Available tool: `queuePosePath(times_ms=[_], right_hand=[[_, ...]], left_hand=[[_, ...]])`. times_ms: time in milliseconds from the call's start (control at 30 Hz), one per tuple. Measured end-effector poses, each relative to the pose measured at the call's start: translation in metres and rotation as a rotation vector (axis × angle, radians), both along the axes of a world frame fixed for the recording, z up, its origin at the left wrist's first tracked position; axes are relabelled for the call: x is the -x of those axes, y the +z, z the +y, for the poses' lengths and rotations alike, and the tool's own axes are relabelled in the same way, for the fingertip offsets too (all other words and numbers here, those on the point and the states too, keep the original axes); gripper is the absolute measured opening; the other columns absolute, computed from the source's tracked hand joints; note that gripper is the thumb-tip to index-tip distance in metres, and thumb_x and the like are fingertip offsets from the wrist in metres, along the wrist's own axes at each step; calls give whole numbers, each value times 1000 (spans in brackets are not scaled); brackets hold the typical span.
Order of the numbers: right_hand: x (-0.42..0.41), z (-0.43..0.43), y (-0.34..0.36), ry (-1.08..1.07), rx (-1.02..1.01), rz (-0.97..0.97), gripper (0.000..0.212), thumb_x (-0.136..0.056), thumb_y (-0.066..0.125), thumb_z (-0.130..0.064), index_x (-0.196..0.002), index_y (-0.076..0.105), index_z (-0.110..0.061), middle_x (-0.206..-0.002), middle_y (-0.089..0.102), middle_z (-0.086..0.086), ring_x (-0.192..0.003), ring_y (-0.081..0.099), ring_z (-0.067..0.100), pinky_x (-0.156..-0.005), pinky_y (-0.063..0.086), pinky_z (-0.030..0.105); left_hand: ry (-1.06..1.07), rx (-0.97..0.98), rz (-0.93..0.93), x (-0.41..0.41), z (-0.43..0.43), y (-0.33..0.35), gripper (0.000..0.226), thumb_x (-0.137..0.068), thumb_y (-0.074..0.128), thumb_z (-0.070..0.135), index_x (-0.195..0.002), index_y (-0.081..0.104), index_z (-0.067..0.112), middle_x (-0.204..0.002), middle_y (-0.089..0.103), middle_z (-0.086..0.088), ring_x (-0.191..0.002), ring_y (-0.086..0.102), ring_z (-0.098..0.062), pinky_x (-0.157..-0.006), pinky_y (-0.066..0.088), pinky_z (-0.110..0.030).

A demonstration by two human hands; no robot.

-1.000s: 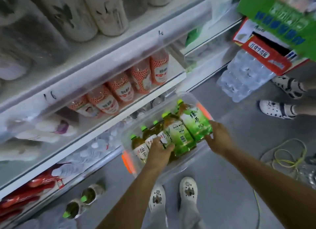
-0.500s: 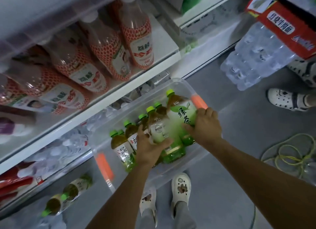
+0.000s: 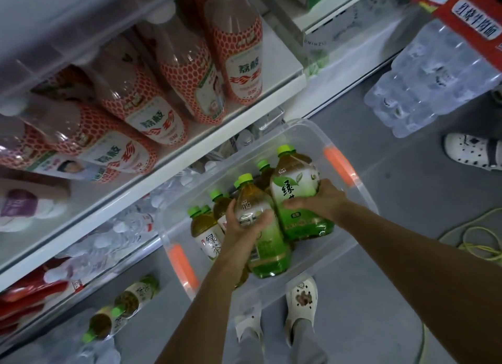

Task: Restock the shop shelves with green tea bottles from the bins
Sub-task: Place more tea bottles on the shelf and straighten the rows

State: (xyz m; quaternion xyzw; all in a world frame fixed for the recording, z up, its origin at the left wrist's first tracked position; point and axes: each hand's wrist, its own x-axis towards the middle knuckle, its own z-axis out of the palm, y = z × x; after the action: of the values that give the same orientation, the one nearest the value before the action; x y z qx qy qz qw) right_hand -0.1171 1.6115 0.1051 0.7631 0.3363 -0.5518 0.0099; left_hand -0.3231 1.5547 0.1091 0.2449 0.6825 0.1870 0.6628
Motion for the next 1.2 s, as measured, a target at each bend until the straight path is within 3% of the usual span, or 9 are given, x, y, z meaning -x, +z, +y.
queuePosePath(times_ms=[167, 433, 500, 600, 700, 833, 1000, 1100, 1200], right_hand=[[16, -18, -5, -230, -132, 54, 107, -47, 92, -54, -131, 45, -8, -120, 64, 9, -109, 64, 28, -91, 57, 47], [21, -54, 51, -416, -235, 145, 80, -55, 93, -46, -117, 60, -7, -106, 72, 13, -89, 73, 29, -73, 62, 41], [26, -72, 80, -421, -267, 250, 86, -45, 94, -48, -116, 63, -10, -102, 75, 11, -82, 75, 24, -63, 61, 32], [38, -92, 124, -412, -226, 358, 115, -41, 96, -47, -138, 50, -7, -124, 66, 17, -102, 70, 34, -86, 59, 49], [57, -109, 168, -410, -200, 503, 105, -45, 97, -33, -136, 52, -7, -126, 66, 19, -104, 70, 35, -92, 55, 53], [90, -140, 215, -409, -229, 607, 110, -56, 94, -35, -148, 40, -10, -136, 61, 14, -114, 66, 31, -96, 54, 49], [154, -206, 273, -361, -351, 587, 142, -32, 93, -67, -150, 37, -13, -144, 52, 14, -124, 58, 34, -104, 48, 53], [197, -258, 303, -349, -453, 605, 125, -34, 89, -66, -139, 46, -13, -128, 65, 5, -109, 68, 29, -91, 56, 47], [239, -305, 333, -295, -518, 719, 70, -51, 90, -51, -106, 63, -18, -83, 78, -2, -74, 76, 16, -55, 59, 29]], left_hand=[[-24, -37, 304, -16, 5, -6, 137, -54, 94, 51, -157, 7, 28, -160, 29, -11, -142, 38, -32, -110, 38, -41], [86, 99, -18, 42, -3, 25, 96, -69, 90, 27, -148, 34, 27, -131, 61, -5, -114, 64, -29, -96, 53, -52], [69, 62, -108, 58, -9, 46, 86, -69, 89, 20, -142, 45, 25, -114, 74, -2, -98, 73, -24, -80, 60, -44], [47, 18, -226, 83, -18, 85, 87, -62, 83, 16, -142, 48, 19, -111, 75, -5, -97, 73, -24, -81, 61, -46], [68, -16, -354, 107, -34, 130, 75, -63, 80, 14, -134, 56, 14, -103, 76, -7, -88, 74, -23, -67, 60, -37], [143, -68, -397, 135, -73, 190, 83, -60, 80, 49, -133, 62, 14, -120, 72, -15, -107, 70, -32, -85, 58, -44], [226, -224, -371, 187, -154, 251, 84, -62, 77, 55, -134, 62, 14, -124, 70, -17, -116, 66, -38, -104, 47, -60], [281, -286, -366, 224, -210, 287, 87, -67, 78, 53, -141, 54, 14, -130, 65, -20, -118, 63, -41, -105, 45, -63], [335, -362, -335, 264, -265, 327, 86, -66, 81, 52, -139, 55, 14, -128, 66, -20, -117, 64, -41, -103, 45, -65]])
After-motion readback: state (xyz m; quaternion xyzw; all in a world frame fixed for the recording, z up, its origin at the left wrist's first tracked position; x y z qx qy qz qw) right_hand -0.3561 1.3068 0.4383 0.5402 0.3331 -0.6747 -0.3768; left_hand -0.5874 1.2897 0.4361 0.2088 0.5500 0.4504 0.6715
